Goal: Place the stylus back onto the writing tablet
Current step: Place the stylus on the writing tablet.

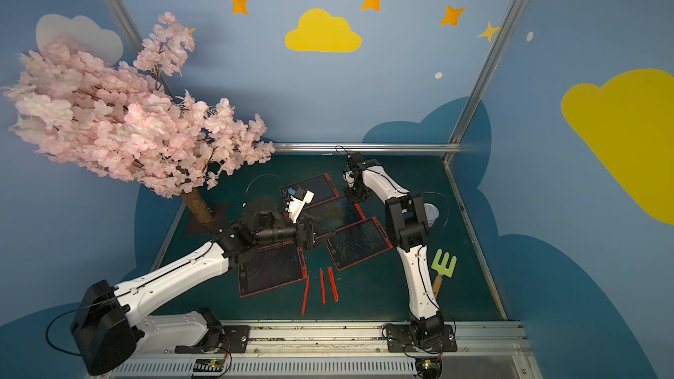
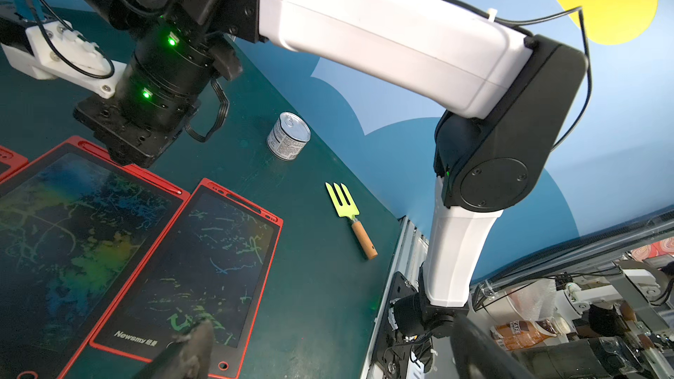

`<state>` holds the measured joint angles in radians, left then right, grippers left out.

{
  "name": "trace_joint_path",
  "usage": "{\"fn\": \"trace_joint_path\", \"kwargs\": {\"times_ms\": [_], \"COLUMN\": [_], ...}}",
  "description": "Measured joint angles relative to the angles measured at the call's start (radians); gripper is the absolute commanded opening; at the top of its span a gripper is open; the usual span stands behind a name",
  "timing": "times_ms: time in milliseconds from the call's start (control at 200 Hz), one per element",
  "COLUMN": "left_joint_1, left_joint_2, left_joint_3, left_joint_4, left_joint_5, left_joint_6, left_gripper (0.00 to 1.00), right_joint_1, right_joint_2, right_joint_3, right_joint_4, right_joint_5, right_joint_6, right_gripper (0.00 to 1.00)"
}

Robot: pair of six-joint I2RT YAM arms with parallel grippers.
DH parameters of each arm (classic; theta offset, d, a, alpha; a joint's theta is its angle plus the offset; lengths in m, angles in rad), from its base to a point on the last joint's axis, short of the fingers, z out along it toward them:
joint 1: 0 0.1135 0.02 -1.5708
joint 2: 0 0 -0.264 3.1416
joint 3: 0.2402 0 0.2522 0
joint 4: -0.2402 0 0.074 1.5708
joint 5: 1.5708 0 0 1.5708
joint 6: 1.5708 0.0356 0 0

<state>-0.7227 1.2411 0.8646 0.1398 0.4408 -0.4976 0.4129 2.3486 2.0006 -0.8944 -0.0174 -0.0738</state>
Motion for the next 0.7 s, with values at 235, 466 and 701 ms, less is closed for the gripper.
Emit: {"fn": "trace_joint_path", "kwargs": {"times_ms": [235,466,701], "left_joint_1": [0.000,0.000,0.000], "left_joint_2": [-0.001,-0.002,-0.002], "left_joint_3": [-0.010,-0.010,-0.010], "left_joint_4": [0.003,0.002,0.004], "left_joint_5": [-0.007,-0.012,-0.012], "left_joint_6": [-0.003,-0.002,-0.001], "left_gripper": [1.00,1.00,1.00], "right_joint_1": [-0.007,-0.014,-0.019], "right_joint_2": [0.000,0.000,-0.014], "right_joint_3": [-0.024,-0.025,-0.047], "right_joint_4": [-0.001,-0.001,0.004], "right_joint_5": [-0.002,-0.001,-0.009], "right_joint_6": [0.018,0.027,0.035], "right_gripper": [0.08,0.06,0.07]}}
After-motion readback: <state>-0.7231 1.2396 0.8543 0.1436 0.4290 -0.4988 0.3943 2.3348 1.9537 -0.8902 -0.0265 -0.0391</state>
